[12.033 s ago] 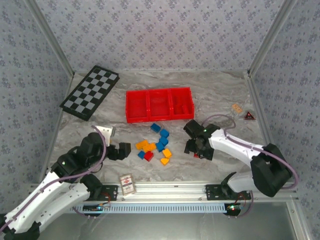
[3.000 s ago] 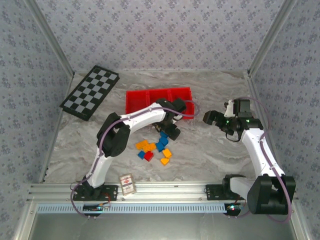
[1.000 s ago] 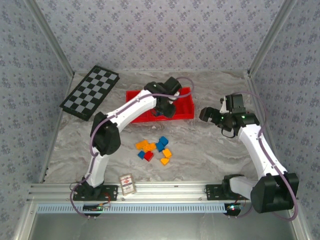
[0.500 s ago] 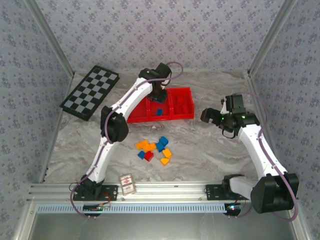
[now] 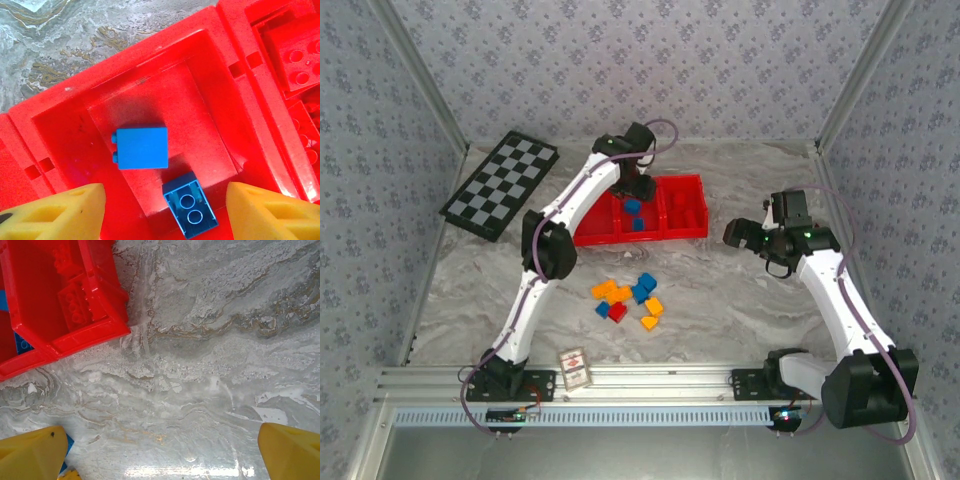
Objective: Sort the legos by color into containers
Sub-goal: Place the lego in the container.
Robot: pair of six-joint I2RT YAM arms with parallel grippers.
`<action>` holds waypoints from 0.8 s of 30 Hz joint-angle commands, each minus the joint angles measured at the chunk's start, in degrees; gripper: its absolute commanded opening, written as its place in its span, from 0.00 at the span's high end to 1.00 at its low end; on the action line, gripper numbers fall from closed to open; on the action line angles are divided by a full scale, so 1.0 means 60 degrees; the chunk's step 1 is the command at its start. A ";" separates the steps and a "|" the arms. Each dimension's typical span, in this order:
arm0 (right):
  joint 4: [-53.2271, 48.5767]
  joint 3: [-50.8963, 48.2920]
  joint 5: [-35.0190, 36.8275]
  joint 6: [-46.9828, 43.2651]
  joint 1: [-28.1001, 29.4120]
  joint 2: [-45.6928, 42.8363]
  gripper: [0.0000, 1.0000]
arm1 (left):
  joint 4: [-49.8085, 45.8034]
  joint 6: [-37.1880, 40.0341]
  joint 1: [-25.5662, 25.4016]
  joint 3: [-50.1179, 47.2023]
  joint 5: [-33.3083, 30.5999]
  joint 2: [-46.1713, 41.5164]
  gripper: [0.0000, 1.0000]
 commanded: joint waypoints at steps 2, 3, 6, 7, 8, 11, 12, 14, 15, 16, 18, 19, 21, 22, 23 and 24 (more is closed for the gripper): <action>-0.0177 0.0051 0.0325 -0.0052 0.0033 -0.0124 0.00 | 0.0032 -0.0102 -0.0031 -0.0066 0.0259 -0.0366 0.35; -0.0163 0.0040 0.0327 -0.0034 0.0033 -0.0095 0.00 | 0.0153 -0.0143 -0.0048 -0.0370 0.0301 -0.0596 0.35; -0.0068 -0.0012 0.0245 0.0023 0.0070 -0.0015 0.00 | 0.0906 -0.0215 -0.0186 -0.1976 0.0398 -0.1680 0.30; -0.0024 -0.0019 0.0219 0.0038 0.0084 0.0017 0.00 | 0.1232 -0.0255 -0.0266 -0.2625 0.0374 -0.2120 0.26; 0.0004 -0.0020 0.0189 0.0054 0.0095 0.0054 0.00 | 0.1522 -0.0316 -0.0349 -0.3228 0.0328 -0.2531 0.23; 0.0106 -0.0004 0.0141 0.0067 0.0126 0.0154 0.00 | 0.2091 -0.0507 -0.0619 -0.4661 0.0321 -0.3599 0.18; 0.0137 0.0009 0.0109 0.0081 0.0135 0.0189 0.00 | 0.2227 -0.0562 -0.0720 -0.5020 0.0322 -0.3880 0.16; 0.0221 0.0025 0.0062 0.0111 0.0152 0.0289 0.00 | 0.2476 -0.0698 -0.0983 -0.5882 0.0315 -0.4416 0.13; 0.0272 0.0027 0.0041 0.0132 0.0167 0.0340 0.00 | 0.2550 -0.0763 -0.1095 -0.6224 0.0310 -0.4611 0.11; 0.0326 0.0033 0.0021 0.0140 0.0181 0.0388 0.00 | 0.2639 -0.0849 -0.1234 -0.6571 0.0308 -0.4807 0.07; 0.0398 0.0006 0.0030 0.0197 0.0222 0.0479 0.00 | 0.2755 -0.0915 -0.1467 -0.7097 0.0350 -0.5068 0.00; 0.0466 -0.0025 0.0048 0.0217 0.0231 0.0495 0.00 | 0.2748 -0.0875 -0.1585 -0.7304 0.0366 -0.5143 0.00; 0.0551 -0.0058 0.0016 0.0232 0.0231 0.0527 0.00 | 0.2612 -0.0683 -0.1788 -0.7578 0.0352 -0.5197 0.00; 0.0570 -0.0064 -0.0006 0.0232 0.0234 0.0554 0.00 | 0.2516 -0.0520 -0.1880 -0.7699 0.0366 -0.5191 0.01; 0.0571 -0.0069 -0.0024 0.0232 0.0233 0.0586 0.00 | 0.2407 -0.0333 -0.1983 -0.7804 0.0354 -0.5172 0.01; 0.0570 -0.0077 -0.0035 0.0239 0.0233 0.0619 0.00 | 0.2327 -0.0155 -0.2062 -0.7893 0.0334 -0.5162 0.01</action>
